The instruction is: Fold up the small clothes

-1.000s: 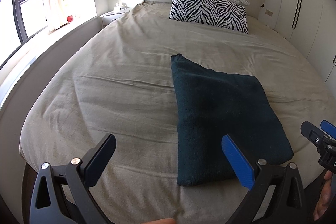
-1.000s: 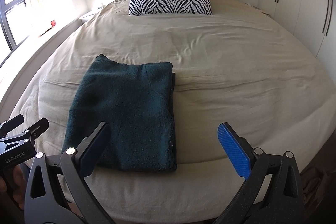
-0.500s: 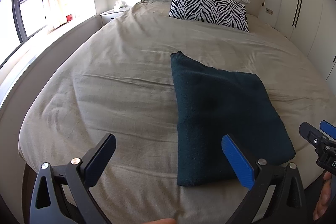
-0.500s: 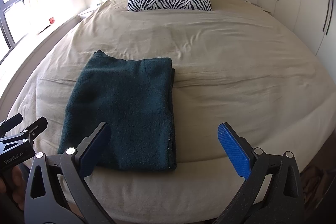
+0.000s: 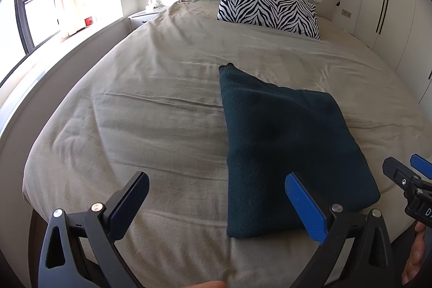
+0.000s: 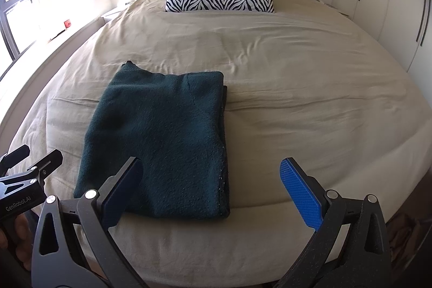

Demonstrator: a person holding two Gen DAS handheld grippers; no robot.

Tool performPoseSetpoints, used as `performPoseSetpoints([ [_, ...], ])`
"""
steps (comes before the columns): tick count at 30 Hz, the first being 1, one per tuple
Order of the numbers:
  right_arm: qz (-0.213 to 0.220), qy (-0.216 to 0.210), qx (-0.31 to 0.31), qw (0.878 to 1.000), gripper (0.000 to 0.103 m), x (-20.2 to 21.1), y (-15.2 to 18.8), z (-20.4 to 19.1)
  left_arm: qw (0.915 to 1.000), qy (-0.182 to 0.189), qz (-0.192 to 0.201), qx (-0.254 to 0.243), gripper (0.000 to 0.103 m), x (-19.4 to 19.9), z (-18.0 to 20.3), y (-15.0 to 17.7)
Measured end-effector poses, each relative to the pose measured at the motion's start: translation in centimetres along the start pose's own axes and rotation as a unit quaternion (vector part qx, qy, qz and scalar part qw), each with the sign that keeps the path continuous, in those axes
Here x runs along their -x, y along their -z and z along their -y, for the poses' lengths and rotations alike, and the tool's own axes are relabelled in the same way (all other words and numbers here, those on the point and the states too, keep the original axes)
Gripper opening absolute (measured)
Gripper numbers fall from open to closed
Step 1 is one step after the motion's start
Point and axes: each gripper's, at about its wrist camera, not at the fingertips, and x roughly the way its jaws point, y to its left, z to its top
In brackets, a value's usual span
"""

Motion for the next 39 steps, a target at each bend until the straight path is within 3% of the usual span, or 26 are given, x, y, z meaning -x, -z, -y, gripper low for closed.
performPoseSetpoints([
  [39,-0.003,-0.002,0.001,1.000,0.103,-0.05,0.36,-0.17,1.0000,0.000,-0.001,-0.001,0.103,-0.11,-0.05,0.16],
])
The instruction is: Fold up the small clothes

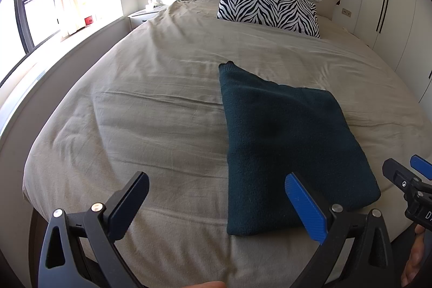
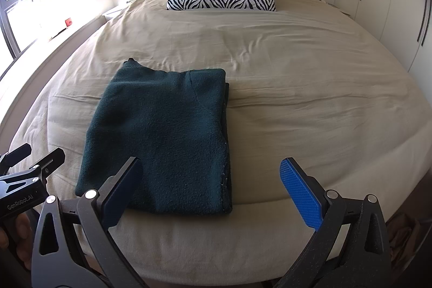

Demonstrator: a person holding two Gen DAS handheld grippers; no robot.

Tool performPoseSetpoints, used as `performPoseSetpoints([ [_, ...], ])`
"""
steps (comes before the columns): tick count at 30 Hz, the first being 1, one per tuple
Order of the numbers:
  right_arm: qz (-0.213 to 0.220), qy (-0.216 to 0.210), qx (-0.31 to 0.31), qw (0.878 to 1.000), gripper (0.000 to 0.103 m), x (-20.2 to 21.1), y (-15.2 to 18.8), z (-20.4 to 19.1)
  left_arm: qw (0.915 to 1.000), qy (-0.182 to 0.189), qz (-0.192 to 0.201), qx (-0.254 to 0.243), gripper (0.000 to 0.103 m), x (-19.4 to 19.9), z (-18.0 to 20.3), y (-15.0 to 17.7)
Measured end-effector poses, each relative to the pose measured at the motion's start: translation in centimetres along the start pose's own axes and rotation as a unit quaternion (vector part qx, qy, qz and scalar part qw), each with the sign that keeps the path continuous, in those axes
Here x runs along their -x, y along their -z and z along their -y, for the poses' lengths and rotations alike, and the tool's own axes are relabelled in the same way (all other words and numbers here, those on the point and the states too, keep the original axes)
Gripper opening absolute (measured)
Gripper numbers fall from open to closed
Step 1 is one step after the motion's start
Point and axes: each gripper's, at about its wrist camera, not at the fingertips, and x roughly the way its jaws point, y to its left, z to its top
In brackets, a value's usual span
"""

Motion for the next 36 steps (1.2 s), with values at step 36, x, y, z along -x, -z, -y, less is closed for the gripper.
performPoseSetpoints([
  [36,-0.003,-0.001,0.001,1.000,0.103,-0.04,0.25,-0.03,1.0000,0.003,-0.004,0.000,0.103,-0.47,0.11,0.59],
])
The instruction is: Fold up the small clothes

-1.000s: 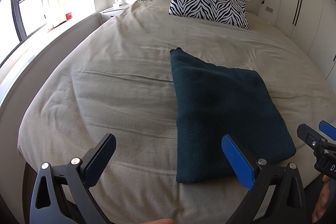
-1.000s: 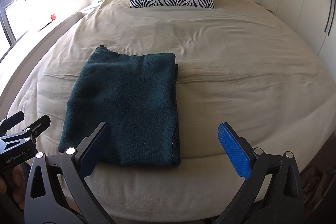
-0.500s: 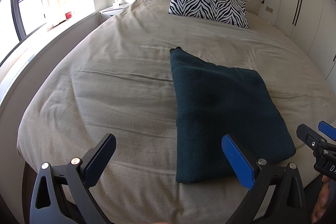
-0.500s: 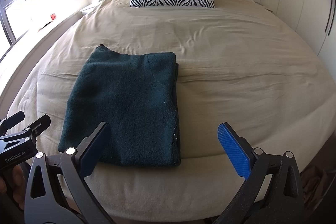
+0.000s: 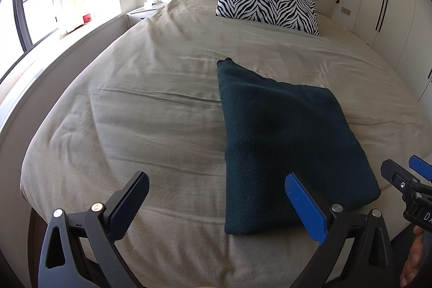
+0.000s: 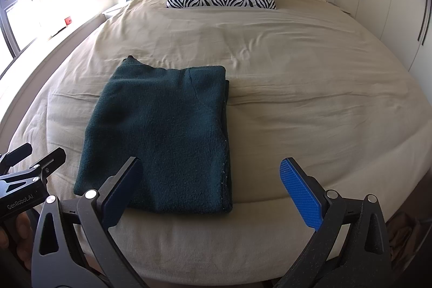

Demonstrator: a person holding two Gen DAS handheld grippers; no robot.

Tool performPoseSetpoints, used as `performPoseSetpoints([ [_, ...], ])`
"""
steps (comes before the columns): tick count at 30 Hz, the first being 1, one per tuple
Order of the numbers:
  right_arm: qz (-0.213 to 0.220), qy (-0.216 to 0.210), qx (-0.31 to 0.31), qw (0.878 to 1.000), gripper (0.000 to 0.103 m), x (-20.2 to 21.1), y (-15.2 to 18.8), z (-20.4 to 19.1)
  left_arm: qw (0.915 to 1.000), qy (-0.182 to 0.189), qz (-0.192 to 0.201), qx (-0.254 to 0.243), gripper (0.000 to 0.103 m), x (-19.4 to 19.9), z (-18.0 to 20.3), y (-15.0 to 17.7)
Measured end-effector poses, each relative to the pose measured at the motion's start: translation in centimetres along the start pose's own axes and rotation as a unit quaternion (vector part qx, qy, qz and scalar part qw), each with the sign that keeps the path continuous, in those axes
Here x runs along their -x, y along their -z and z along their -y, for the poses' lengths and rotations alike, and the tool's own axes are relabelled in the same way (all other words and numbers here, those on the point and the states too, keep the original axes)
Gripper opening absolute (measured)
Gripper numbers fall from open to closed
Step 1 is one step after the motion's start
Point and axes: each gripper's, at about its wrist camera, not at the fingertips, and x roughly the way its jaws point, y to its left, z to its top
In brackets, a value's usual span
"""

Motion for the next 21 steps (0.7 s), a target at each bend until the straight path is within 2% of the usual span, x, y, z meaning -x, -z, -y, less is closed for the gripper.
performPoseSetpoints([
  [21,-0.008,-0.002,0.000,1.000,0.103,-0.55,0.44,0.89,1.0000,0.002,-0.007,-0.003,0.103,-0.43,-0.02,0.26],
])
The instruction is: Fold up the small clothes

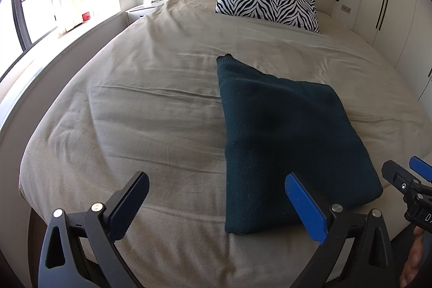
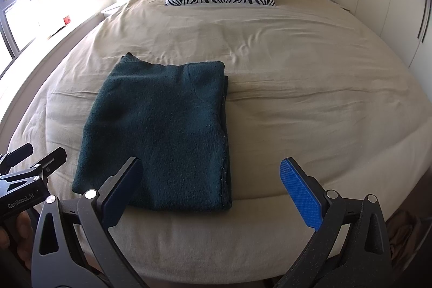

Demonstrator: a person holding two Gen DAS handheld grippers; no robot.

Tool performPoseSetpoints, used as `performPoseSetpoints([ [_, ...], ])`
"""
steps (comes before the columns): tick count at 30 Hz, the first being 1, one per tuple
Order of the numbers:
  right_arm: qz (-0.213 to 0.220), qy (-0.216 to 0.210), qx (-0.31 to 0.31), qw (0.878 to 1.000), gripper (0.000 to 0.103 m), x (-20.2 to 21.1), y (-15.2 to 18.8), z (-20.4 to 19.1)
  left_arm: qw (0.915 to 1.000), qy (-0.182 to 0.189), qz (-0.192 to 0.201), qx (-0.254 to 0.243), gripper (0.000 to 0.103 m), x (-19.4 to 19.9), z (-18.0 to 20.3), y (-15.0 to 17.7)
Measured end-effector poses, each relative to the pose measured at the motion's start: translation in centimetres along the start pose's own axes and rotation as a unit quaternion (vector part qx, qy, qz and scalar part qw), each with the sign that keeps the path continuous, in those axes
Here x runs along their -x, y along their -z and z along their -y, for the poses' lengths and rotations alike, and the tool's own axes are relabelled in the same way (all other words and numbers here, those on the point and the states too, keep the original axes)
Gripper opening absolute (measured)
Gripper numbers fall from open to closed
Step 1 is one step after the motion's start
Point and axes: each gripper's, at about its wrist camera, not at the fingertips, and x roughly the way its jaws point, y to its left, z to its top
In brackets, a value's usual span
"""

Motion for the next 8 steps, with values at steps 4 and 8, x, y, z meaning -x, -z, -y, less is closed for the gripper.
performPoseSetpoints([
  [4,-0.002,-0.001,0.000,1.000,0.103,-0.05,0.08,0.20,1.0000,0.001,0.001,-0.001,0.103,-0.10,-0.22,-0.29],
  [8,-0.005,-0.003,-0.001,1.000,0.103,-0.13,0.06,0.54,1.0000,-0.001,0.003,-0.006,0.103,-0.23,-0.25,-0.40],
])
